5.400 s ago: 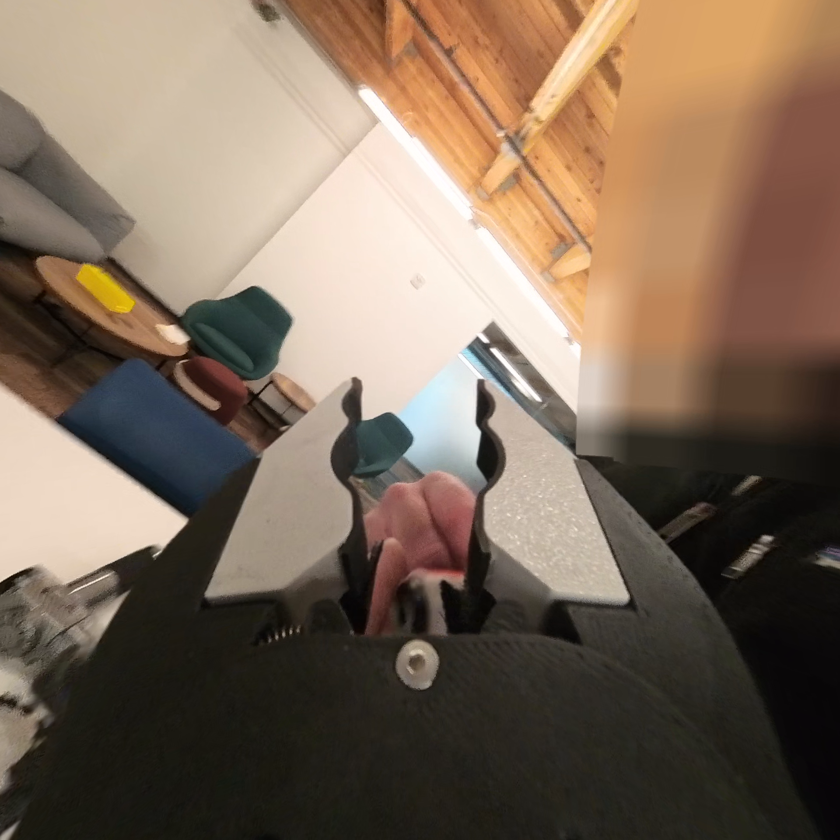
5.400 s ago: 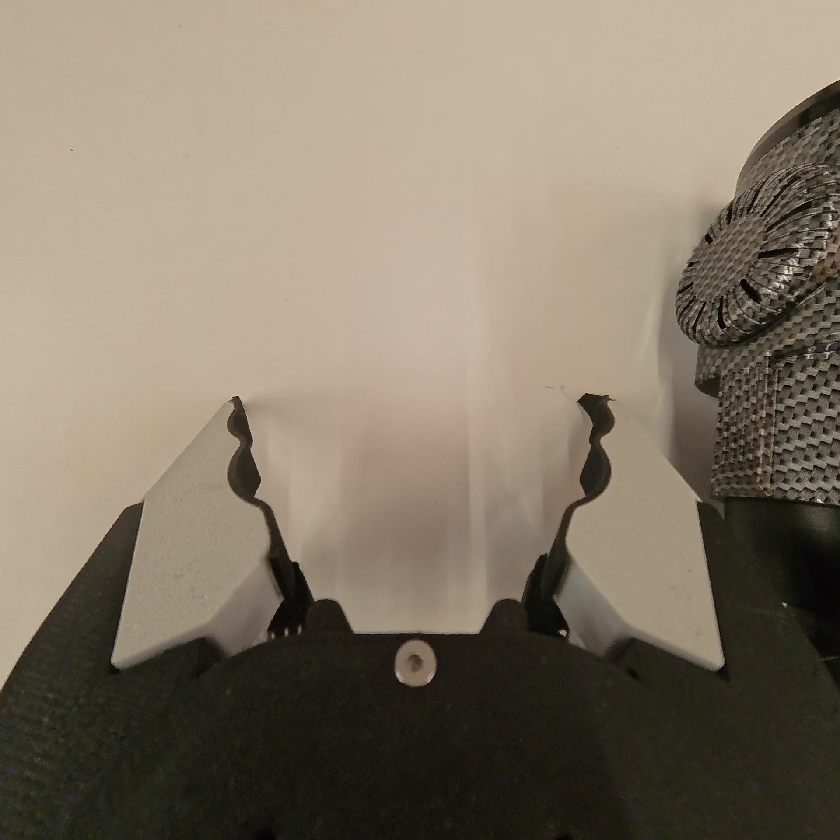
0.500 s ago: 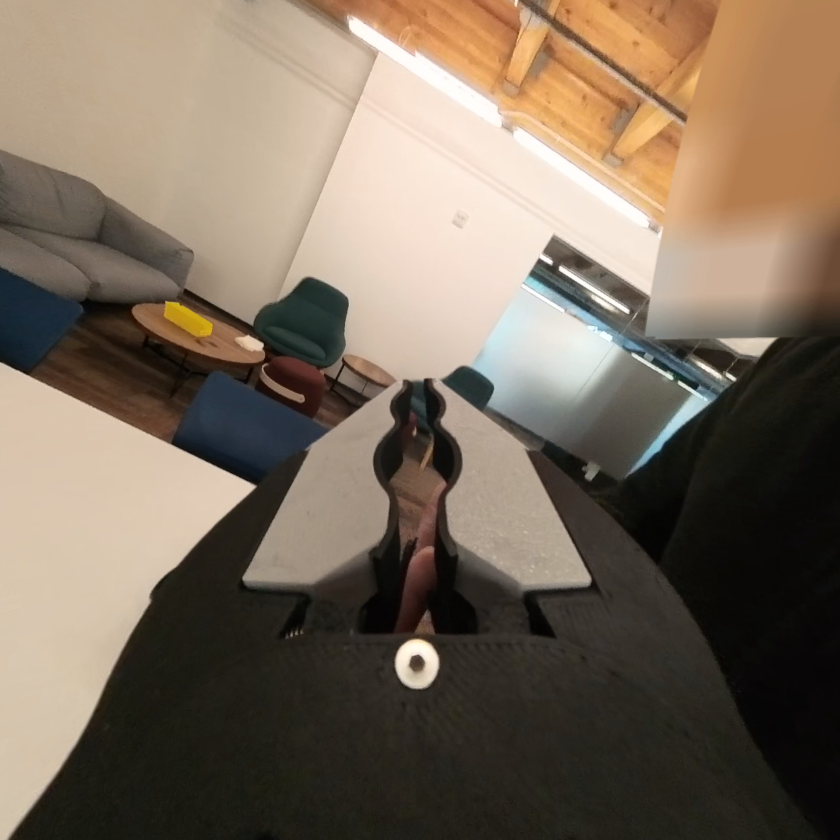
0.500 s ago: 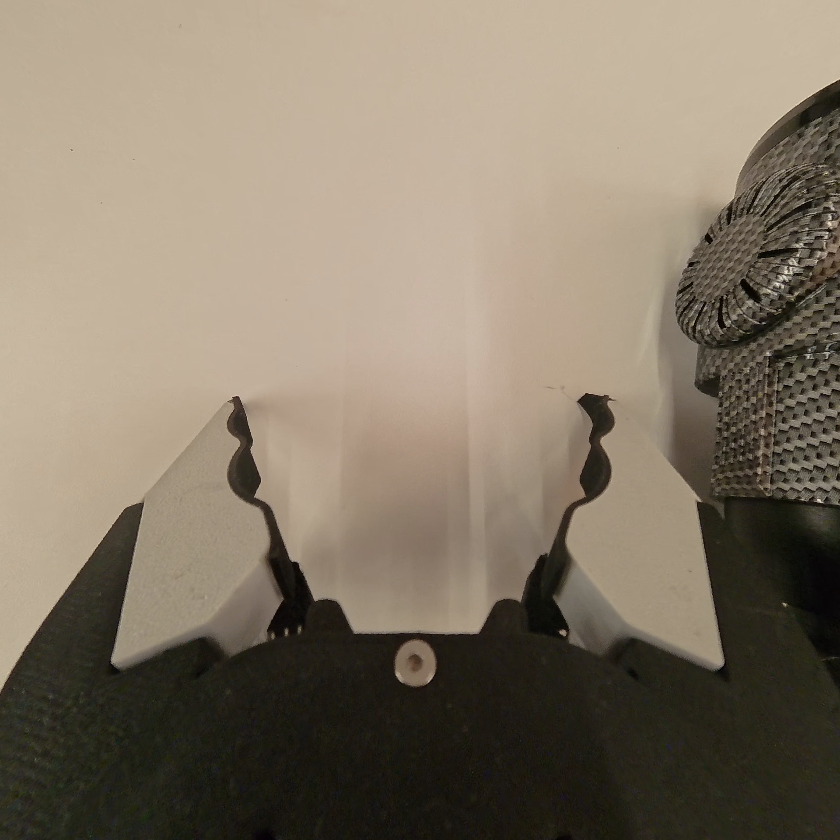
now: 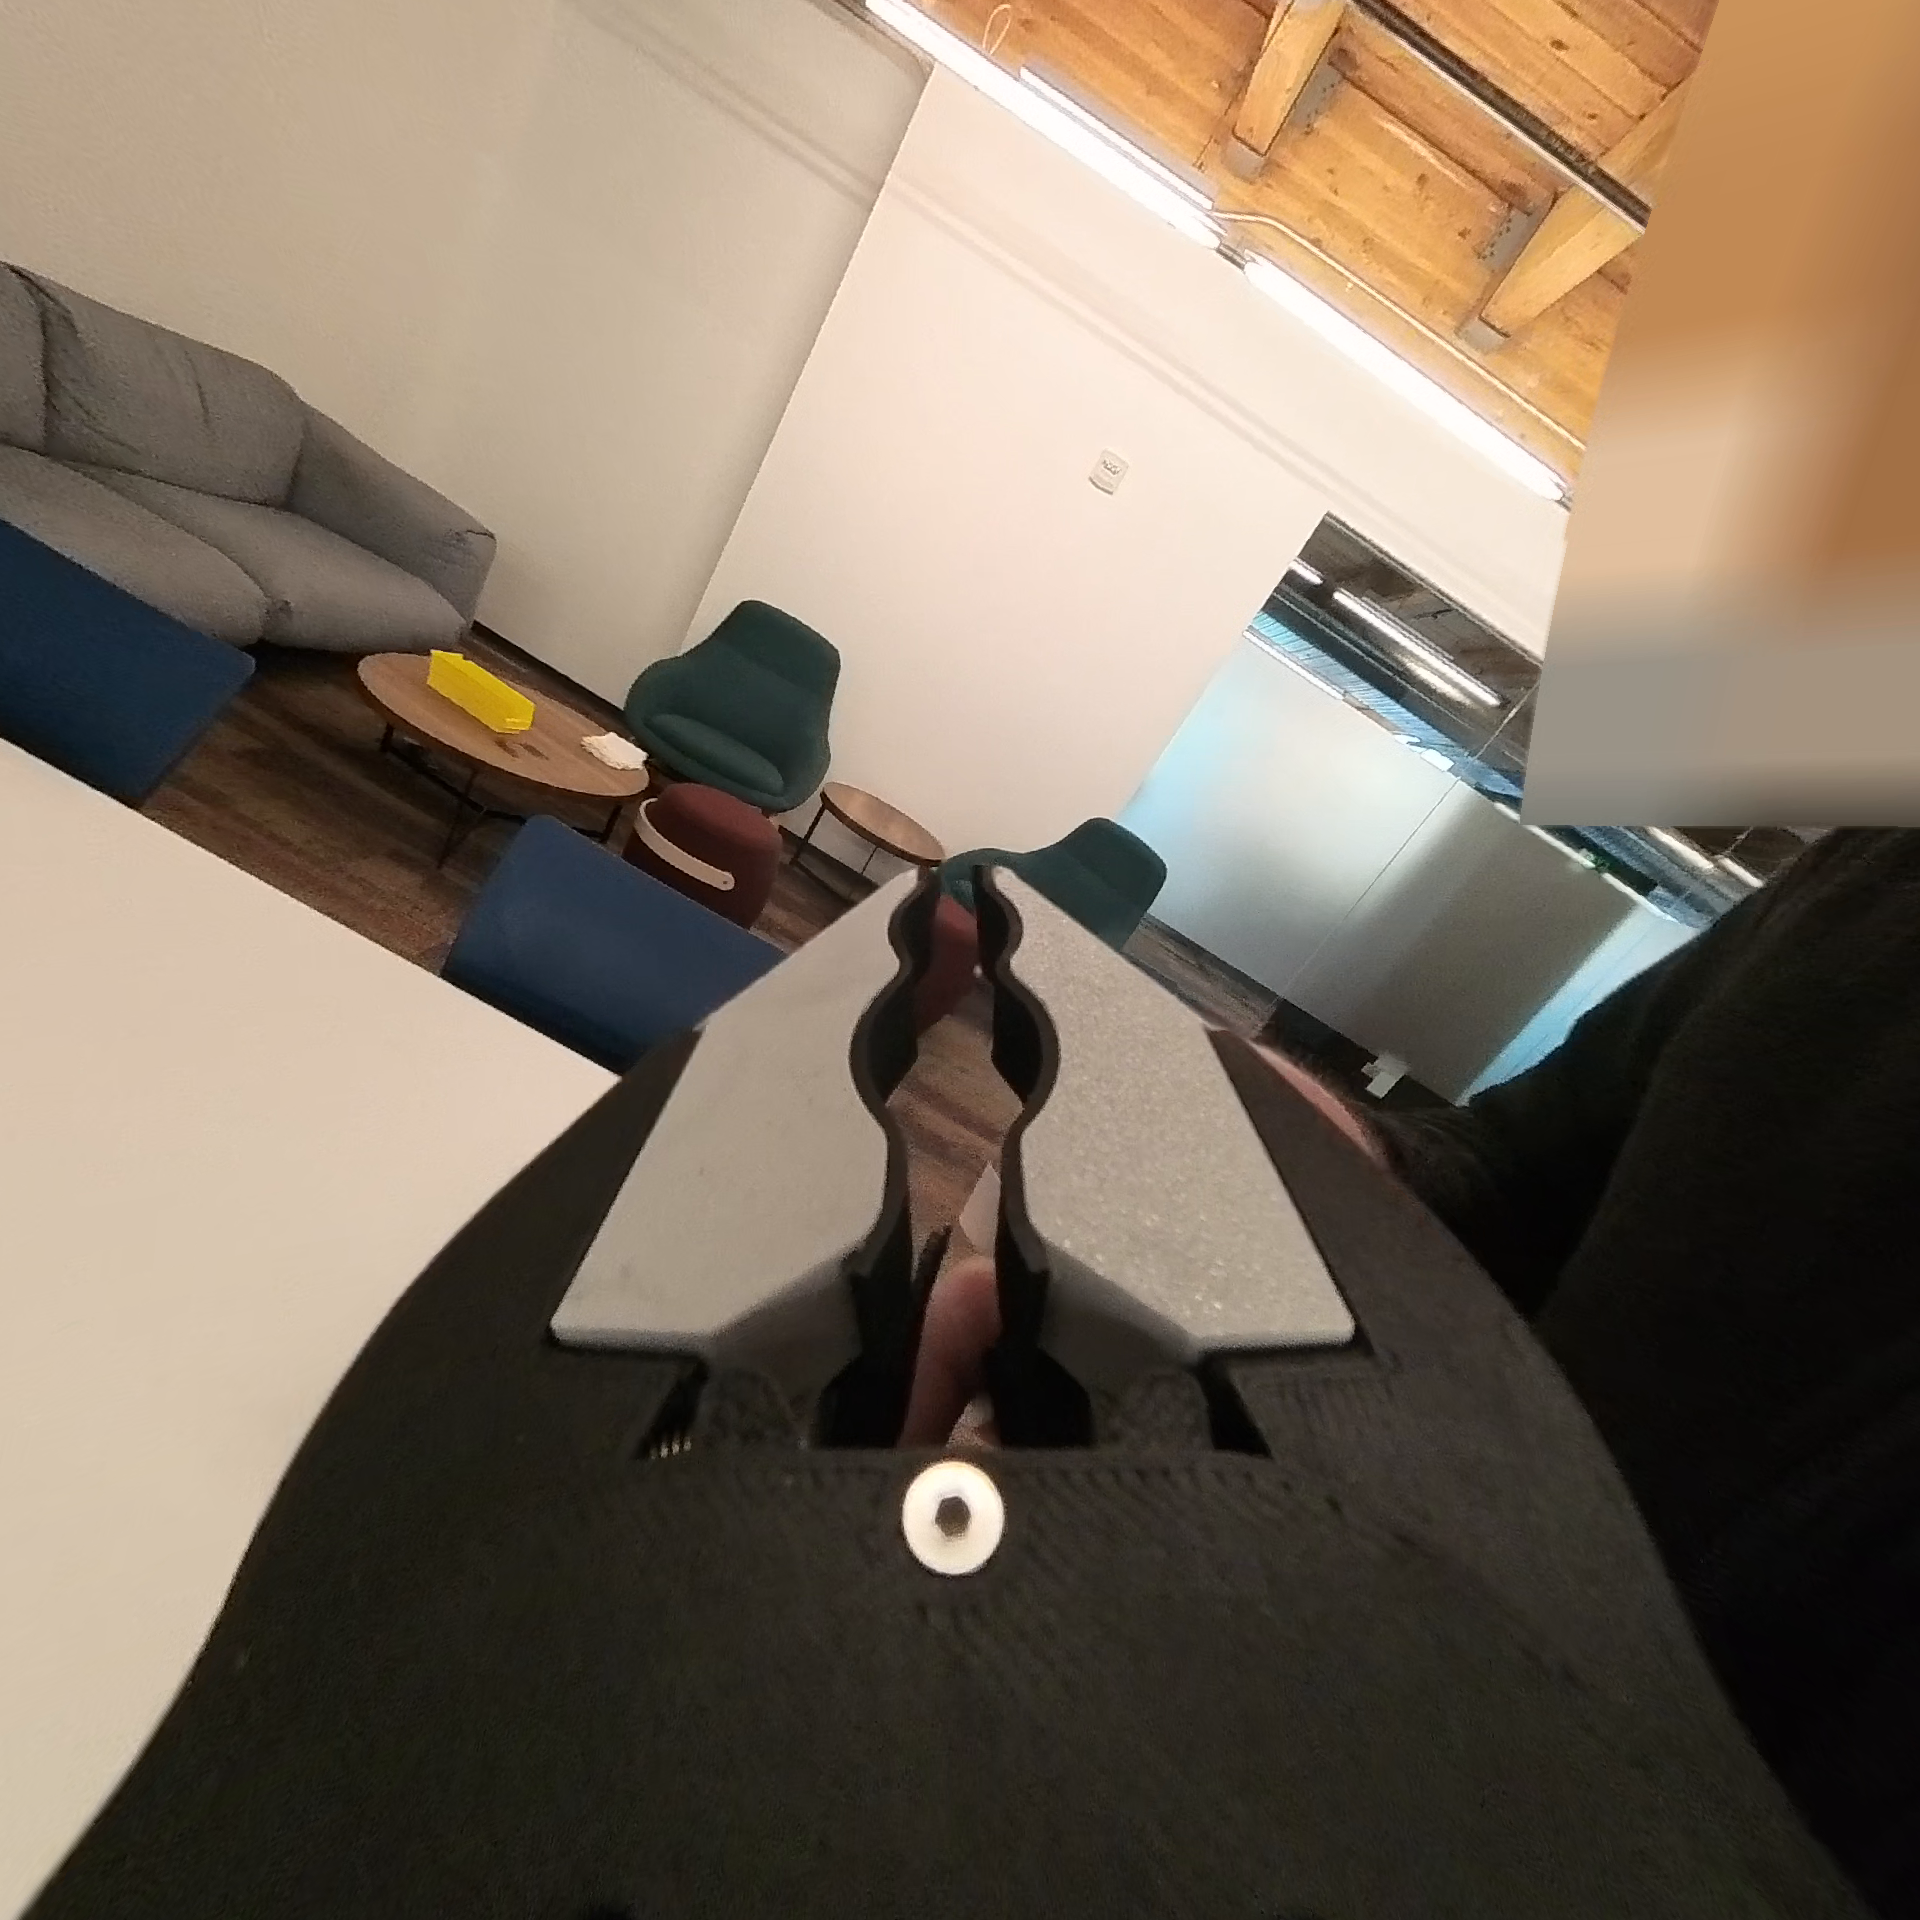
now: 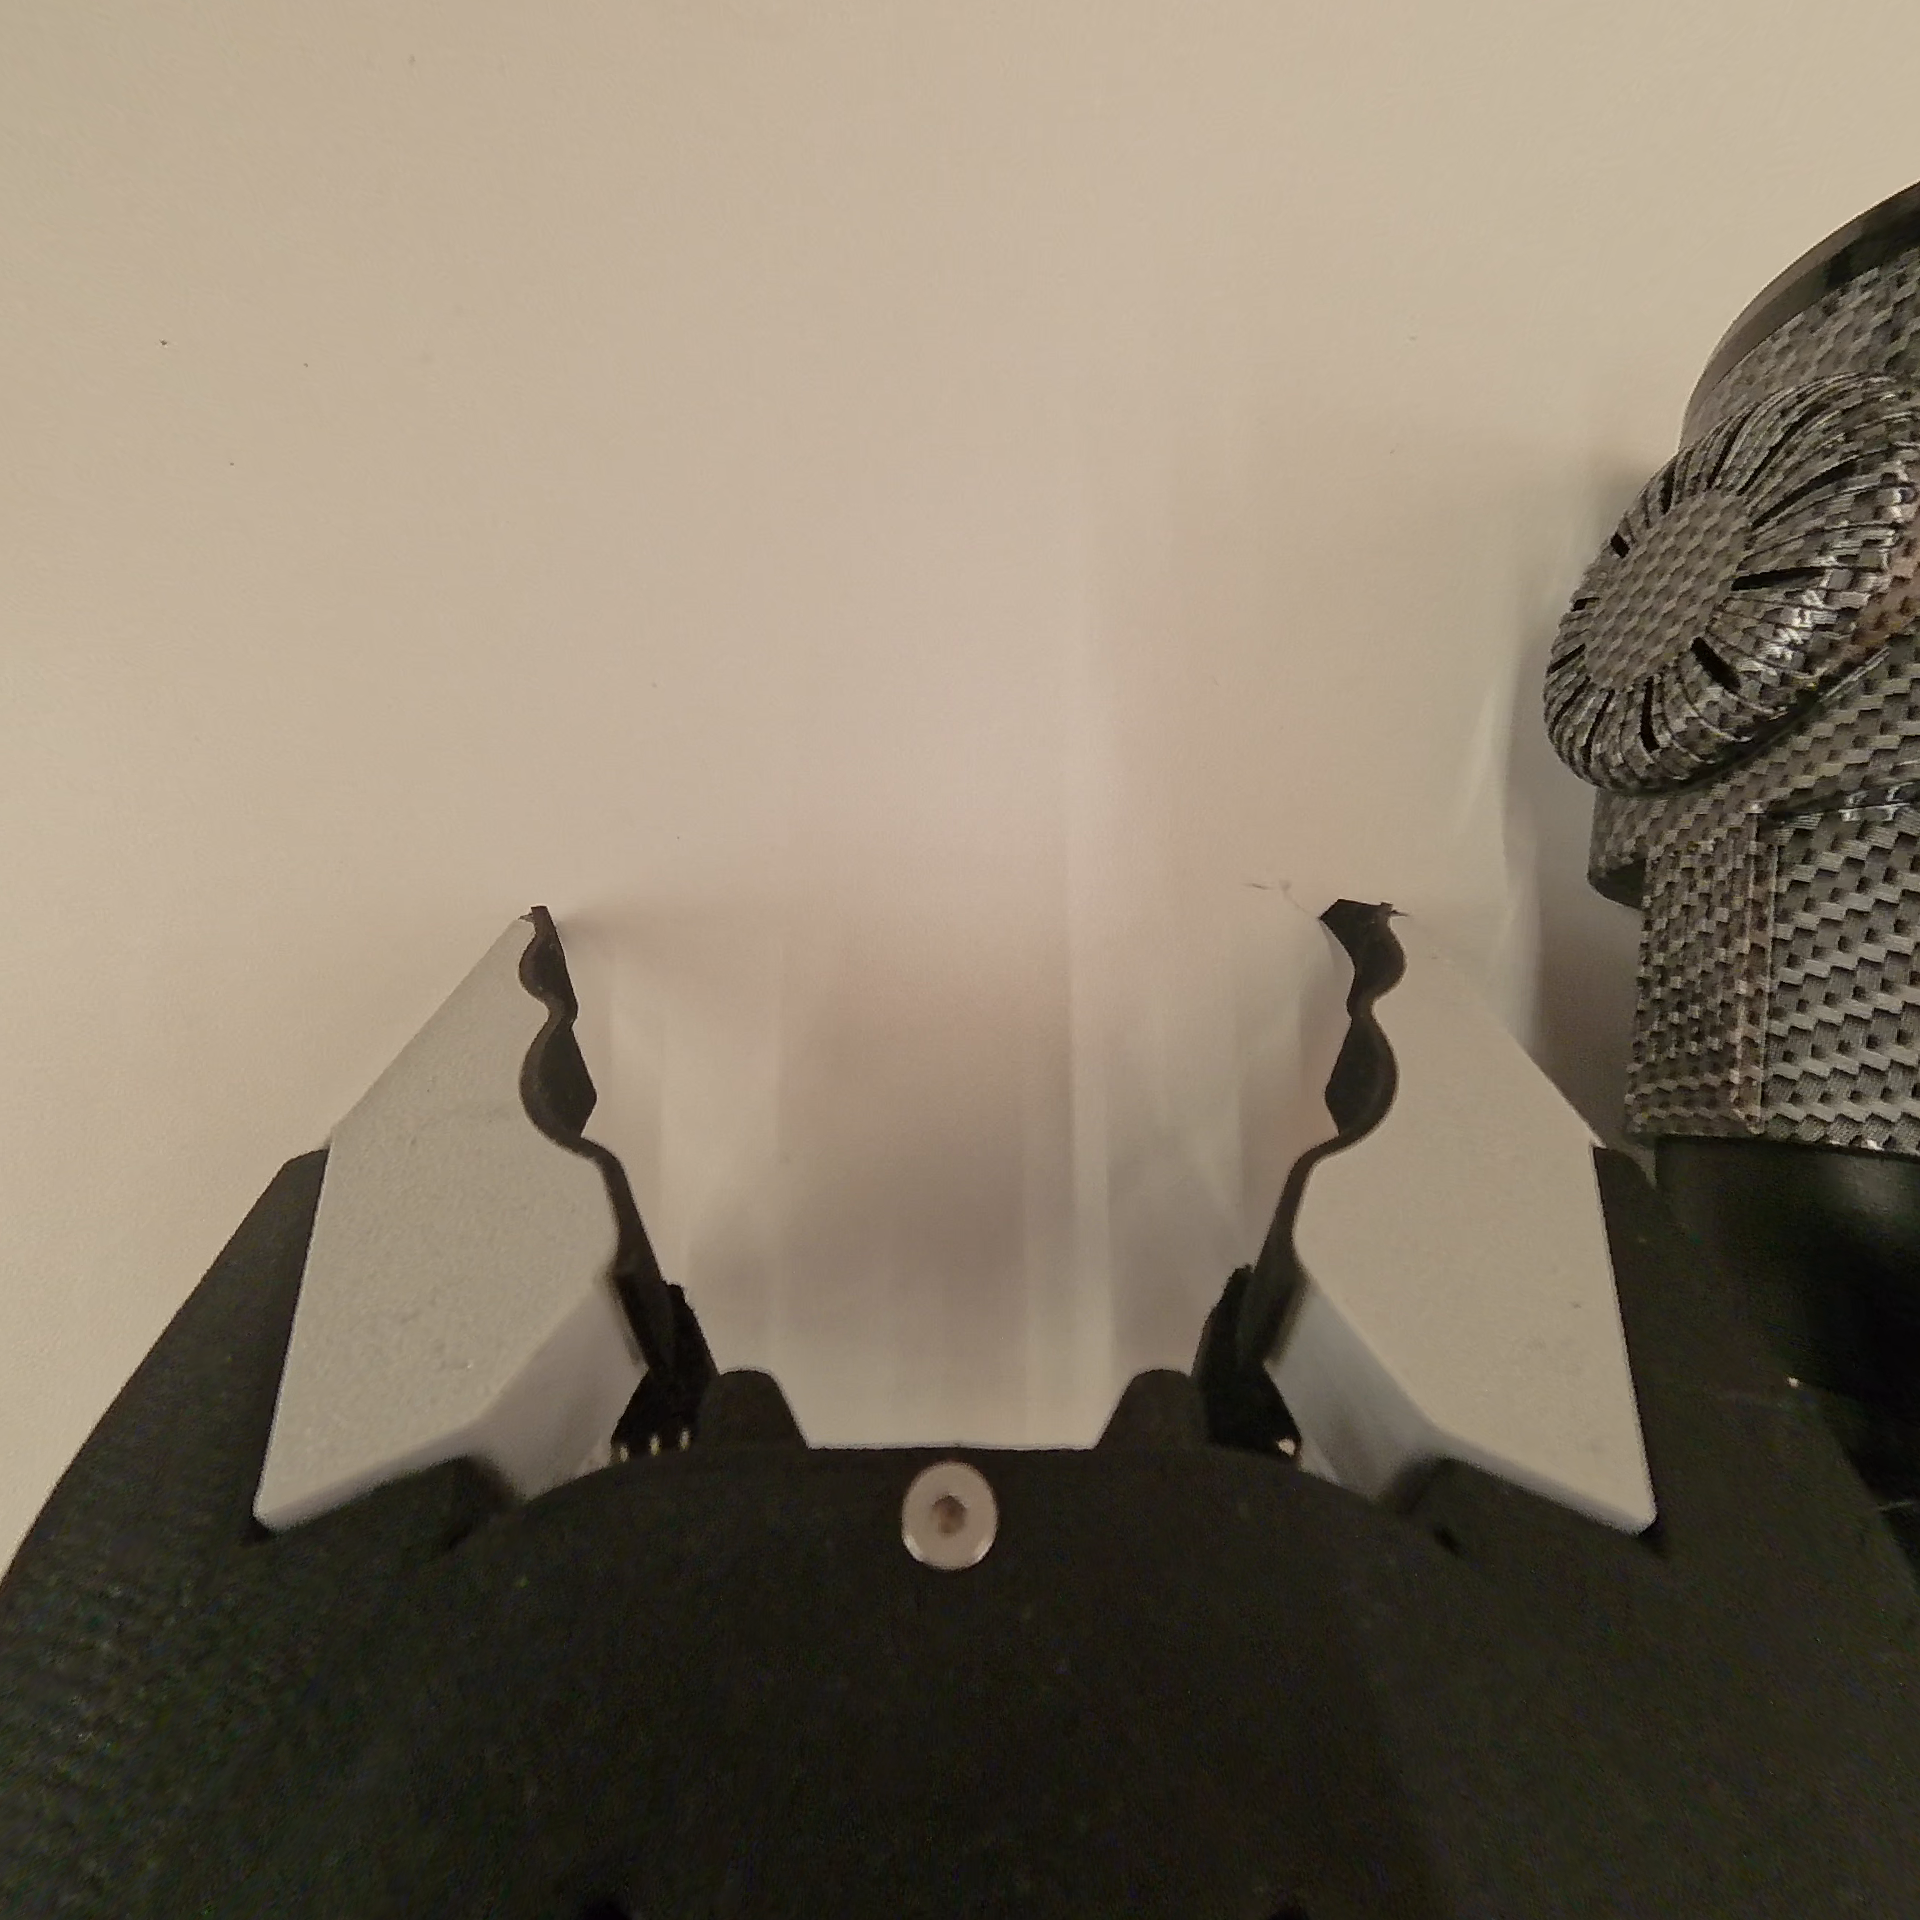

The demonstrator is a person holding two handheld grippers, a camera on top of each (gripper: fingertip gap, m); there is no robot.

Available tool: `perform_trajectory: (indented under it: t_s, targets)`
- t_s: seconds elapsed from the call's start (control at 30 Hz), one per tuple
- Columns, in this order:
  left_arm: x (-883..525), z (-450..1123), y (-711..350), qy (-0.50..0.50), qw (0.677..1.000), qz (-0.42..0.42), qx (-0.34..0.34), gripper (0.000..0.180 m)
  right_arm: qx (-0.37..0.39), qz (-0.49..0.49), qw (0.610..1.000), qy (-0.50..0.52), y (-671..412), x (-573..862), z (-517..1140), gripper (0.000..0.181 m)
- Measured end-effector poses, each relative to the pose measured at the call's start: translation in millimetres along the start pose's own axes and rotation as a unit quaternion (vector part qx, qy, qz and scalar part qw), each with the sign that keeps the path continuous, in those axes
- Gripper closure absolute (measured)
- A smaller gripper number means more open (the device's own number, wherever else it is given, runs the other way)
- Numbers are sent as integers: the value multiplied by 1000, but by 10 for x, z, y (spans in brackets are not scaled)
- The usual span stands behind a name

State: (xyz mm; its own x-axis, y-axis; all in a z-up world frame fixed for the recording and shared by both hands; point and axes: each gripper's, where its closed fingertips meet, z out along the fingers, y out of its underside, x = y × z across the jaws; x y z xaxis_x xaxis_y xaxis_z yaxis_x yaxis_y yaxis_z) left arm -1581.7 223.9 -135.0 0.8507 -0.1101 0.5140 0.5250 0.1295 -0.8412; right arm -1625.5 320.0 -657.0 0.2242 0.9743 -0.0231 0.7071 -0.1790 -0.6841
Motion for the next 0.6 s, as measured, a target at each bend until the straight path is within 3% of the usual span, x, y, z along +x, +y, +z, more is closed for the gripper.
perform_trajectory:
  t_s: [0.17, 0.4, 0.6]
  targets:
    - [-74, -23, -25, 1, 1000, -21, 13, 173, 0, 0, 1000, 0, 0, 0, 0, 37]
    - [-105, -21, 51, -39, 999, 15, -11, 180, 0, 0, 1000, 0, 0, 0, 0, 37]
    - [-10, -72, -227, -56, 997, 42, 14, 180, 0, 0, 1000, 0, -1, 1, 1, 37]
